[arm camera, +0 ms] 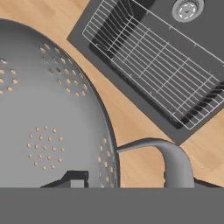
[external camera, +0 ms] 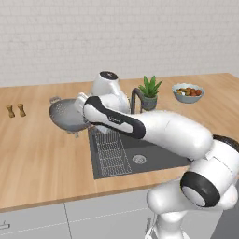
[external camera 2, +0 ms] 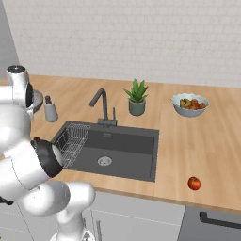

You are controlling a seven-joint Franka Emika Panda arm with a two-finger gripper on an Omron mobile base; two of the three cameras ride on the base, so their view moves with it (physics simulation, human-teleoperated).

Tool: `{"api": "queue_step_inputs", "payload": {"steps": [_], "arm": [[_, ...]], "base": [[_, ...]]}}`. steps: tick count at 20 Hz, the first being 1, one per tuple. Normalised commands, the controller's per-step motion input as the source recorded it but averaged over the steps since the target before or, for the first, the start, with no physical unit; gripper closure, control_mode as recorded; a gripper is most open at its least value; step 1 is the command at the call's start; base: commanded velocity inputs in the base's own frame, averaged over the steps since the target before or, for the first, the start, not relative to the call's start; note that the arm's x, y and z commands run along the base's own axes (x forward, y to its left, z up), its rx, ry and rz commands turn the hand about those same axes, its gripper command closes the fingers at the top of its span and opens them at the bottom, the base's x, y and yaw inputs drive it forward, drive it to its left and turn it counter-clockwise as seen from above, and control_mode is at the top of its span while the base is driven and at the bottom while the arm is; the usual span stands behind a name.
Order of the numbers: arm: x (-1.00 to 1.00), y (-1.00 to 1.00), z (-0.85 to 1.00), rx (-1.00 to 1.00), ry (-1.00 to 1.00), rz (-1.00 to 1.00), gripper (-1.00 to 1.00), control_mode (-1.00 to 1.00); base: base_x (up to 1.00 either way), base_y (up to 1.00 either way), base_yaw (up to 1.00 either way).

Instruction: Put the colander in the sink, put the apple in the colander, and turn on the sink faucet and pour water over the colander.

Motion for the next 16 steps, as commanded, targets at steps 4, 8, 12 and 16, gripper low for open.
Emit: {"api": "queue_step_inputs", "payload": {"steps": [4,8,12,16], "arm": [[-0.85,-1.00,0.64,0.03,0.00,0.04,1.00,-1.00],[-0.80,-1.00,0.42,0.00,0.00,0.04,1.00,-1.00],[-0.70,-0.98,0.38,0.00,0.00,0.08,1.00,-1.00],[-0.56,-0.95,0.32,0.00,-0.05,0.17,1.00,-1.00]], "base": [[0.00,0.00,0.00],[0.00,0.00,0.00],[0.00,0.00,0.00],[0.00,0.00,0.00]]}}
